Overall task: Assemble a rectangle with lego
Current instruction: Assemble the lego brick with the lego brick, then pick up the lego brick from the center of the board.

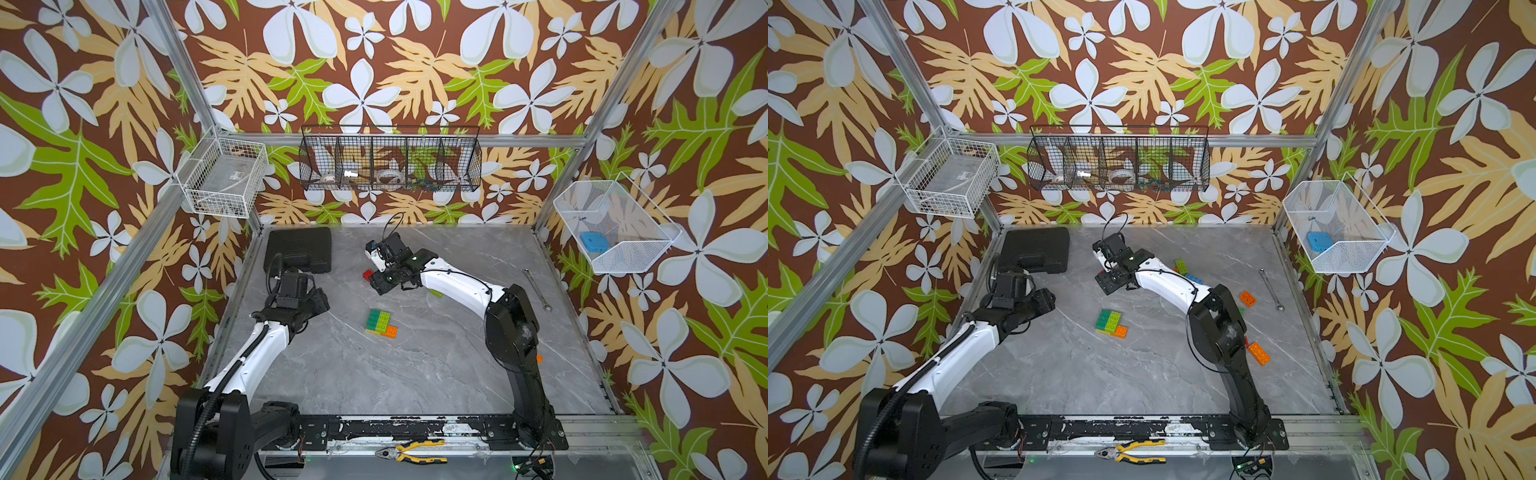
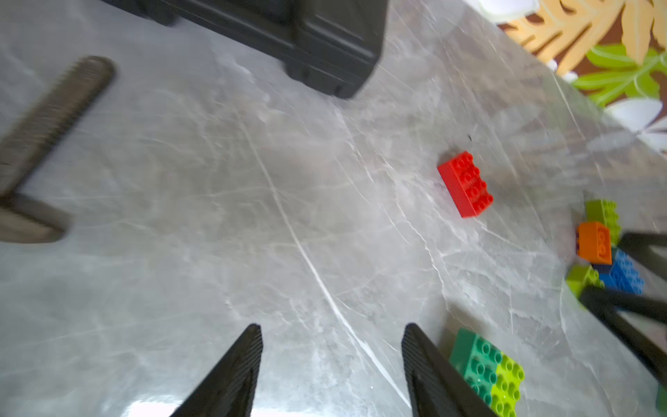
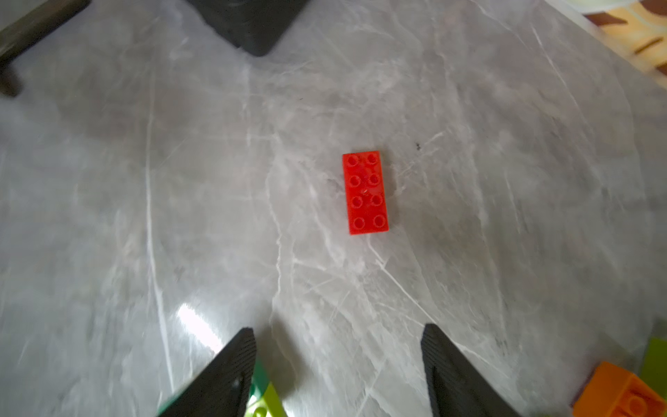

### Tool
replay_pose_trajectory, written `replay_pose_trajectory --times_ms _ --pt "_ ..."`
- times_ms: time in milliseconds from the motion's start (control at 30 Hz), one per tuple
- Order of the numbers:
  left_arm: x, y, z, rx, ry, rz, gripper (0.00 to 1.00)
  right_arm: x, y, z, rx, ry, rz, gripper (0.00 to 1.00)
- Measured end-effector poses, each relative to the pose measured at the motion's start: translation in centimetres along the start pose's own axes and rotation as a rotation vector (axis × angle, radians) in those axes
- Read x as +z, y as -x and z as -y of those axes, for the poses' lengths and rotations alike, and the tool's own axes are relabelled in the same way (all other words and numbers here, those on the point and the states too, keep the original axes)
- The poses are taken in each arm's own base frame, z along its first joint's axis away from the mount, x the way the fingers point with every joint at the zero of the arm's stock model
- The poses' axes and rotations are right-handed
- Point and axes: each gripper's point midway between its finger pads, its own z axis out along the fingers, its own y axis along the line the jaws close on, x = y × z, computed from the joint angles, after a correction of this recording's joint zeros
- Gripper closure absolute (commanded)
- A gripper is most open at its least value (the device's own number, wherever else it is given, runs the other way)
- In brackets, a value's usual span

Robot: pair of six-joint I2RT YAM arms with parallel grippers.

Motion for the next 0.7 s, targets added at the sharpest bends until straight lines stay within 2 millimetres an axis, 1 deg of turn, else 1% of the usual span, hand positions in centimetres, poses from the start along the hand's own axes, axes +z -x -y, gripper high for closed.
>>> replay_pose_trajectory --times_ms 67,200,300,400,467,633,700 --pt "0.8 -0.8 0.7 0.024 -0.006 -0.022 0.33 1.3 0.6 0.5 0.052 -0.036 0.007 0.26" --pt "2.1 -1.8 0.5 0.015 0.005 -0.046 0.28 3.6 1.9 1.7 0.099 -0.114 0.035 0.26" --pt "2.3 -1.7 0.8 0.001 -0.004 -0.043 0.26 5.8 2.5 2.2 0.091 -0.149 0.045 0.26" --pt "2.2 -1.5 1.1 0.0 -0.018 -0.034 0.26 8.0 2.5 2.3 0.069 -0.153 0.038 0.27" --pt "2.1 -1.3 1.2 0.0 -0.022 -0.027 0.26 9.0 2.2 2.2 0.052 -0.153 0.03 0.28" --pt "2.0 -1.1 1.4 0.001 -0.031 -0.021 0.27 10.4 1.5 1.9 0.024 -0.145 0.015 0.33" --pt "2.1 -1.2 1.4 0.001 -0.033 -0.024 0.27 11.1 1.0 1.8 0.018 -0.137 0.005 0.37"
